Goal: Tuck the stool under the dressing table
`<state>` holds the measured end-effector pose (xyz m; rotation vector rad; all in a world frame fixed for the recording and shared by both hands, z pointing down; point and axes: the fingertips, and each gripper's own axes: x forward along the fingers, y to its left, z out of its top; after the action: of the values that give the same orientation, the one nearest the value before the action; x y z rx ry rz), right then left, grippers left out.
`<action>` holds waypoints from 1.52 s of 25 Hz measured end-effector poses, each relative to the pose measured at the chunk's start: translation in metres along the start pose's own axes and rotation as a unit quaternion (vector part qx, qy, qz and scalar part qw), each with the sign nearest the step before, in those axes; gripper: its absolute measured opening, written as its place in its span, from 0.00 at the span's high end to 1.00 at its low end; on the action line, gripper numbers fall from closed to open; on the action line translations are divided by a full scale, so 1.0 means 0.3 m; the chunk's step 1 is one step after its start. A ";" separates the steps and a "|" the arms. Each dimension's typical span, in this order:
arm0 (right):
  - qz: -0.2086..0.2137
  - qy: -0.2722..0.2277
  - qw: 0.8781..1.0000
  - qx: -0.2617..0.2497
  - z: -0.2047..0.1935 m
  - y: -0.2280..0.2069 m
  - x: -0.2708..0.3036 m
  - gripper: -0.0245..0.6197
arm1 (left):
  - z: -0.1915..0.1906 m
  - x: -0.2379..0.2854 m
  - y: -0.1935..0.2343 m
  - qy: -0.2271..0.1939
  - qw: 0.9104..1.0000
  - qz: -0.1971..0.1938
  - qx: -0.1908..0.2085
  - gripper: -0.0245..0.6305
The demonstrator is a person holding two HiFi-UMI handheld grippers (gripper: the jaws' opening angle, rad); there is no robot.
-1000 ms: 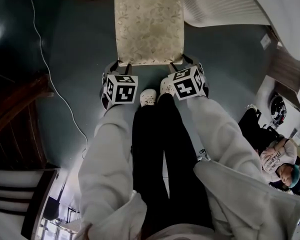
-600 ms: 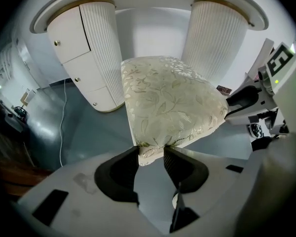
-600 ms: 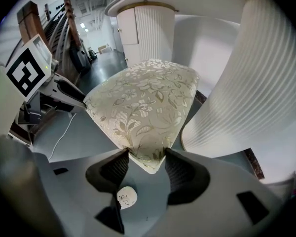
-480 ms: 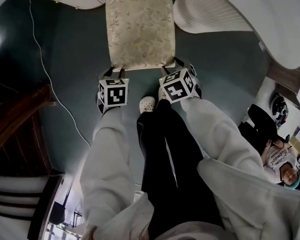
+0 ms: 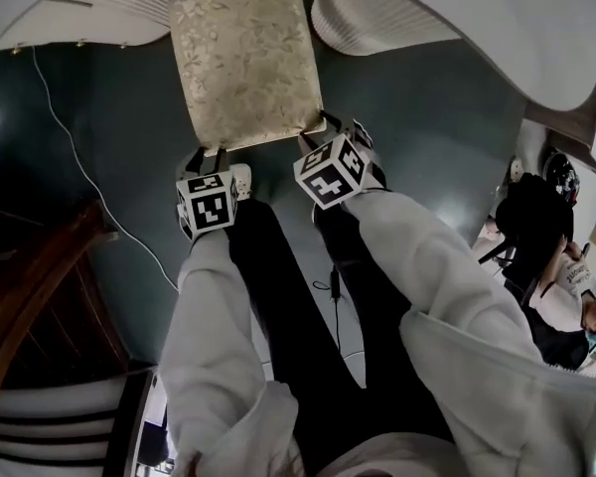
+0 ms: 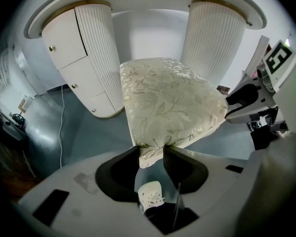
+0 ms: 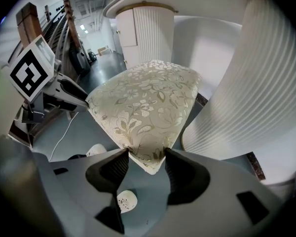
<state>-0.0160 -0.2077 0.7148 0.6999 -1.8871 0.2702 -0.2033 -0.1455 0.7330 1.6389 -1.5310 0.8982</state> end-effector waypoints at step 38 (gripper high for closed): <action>-0.011 -0.068 0.998 0.005 -0.015 -0.013 0.020 0.53 | -0.018 0.008 -0.025 -0.066 0.997 0.034 0.021 0.73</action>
<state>-0.0119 -0.2107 0.7215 0.7627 -2.0064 0.2227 -0.1959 -0.1418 0.7375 1.7142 -1.6765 0.8794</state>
